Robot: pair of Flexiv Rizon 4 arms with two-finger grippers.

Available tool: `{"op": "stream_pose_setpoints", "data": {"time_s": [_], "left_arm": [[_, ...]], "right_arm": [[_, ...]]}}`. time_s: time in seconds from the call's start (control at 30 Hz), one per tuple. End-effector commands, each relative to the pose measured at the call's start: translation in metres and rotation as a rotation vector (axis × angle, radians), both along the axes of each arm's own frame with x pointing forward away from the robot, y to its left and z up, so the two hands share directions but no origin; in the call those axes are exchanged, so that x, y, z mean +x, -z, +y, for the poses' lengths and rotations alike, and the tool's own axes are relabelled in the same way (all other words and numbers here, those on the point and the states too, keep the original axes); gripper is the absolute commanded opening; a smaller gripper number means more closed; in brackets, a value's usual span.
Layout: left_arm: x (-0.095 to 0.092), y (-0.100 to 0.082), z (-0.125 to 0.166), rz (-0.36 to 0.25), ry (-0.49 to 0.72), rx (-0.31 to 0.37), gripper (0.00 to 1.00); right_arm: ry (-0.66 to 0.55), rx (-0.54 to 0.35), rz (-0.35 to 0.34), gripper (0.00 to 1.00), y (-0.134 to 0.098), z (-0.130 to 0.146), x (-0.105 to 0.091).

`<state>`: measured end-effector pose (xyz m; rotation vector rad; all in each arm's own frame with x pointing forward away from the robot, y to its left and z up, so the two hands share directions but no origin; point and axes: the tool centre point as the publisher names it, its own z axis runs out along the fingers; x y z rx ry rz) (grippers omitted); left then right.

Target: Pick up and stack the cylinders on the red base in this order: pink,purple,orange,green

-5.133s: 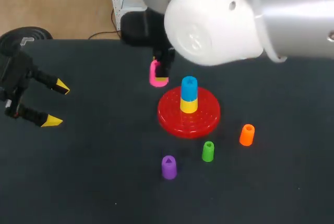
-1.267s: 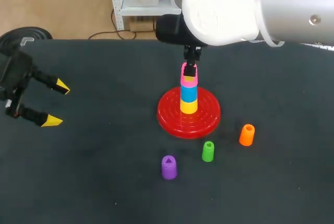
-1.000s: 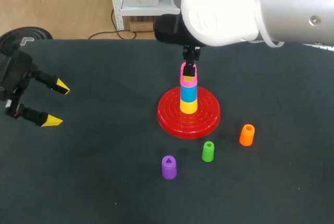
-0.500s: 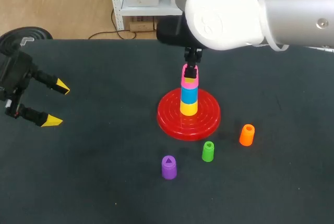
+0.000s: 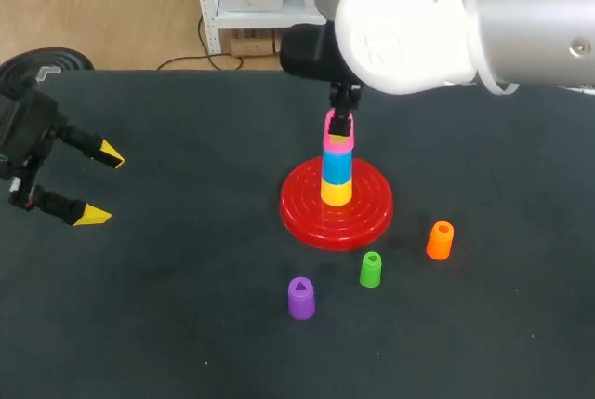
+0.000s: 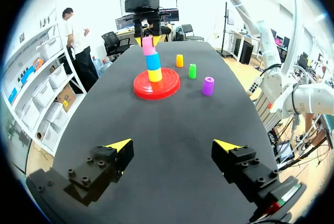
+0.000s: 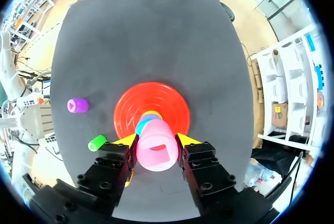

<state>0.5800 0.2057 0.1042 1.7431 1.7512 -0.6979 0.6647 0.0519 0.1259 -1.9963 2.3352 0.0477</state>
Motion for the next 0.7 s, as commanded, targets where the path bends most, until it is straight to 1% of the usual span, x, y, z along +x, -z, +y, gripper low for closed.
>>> {"op": "stream_pose_setpoints", "data": {"time_s": [0.03,0.1,0.2,0.4,0.7], "left_arm": [[-0.0004,0.0011,0.0006,-0.004,0.000,-0.003,1.00],[-0.0004,0.0011,0.0006,-0.004,0.000,-0.003,1.00],[-0.0004,0.0011,0.0006,-0.004,0.000,-0.003,1.00],[-0.0004,0.0011,0.0006,-0.004,0.000,-0.003,1.00],[-0.0004,0.0011,0.0006,-0.004,0.000,-0.003,1.00]], "right_arm": [[0.001,-0.012,-0.040,0.00,-0.0061,0.0006,-0.0089],[-0.002,-0.021,-0.056,0.00,-0.0095,0.0023,-0.0103],[-0.004,-0.023,-0.064,0.00,-0.0122,0.0037,-0.0116],[-0.002,-0.030,-0.057,0.00,-0.0096,0.0034,-0.0129],[0.010,-0.018,-0.036,0.00,-0.0024,0.0027,-0.0134]]}}
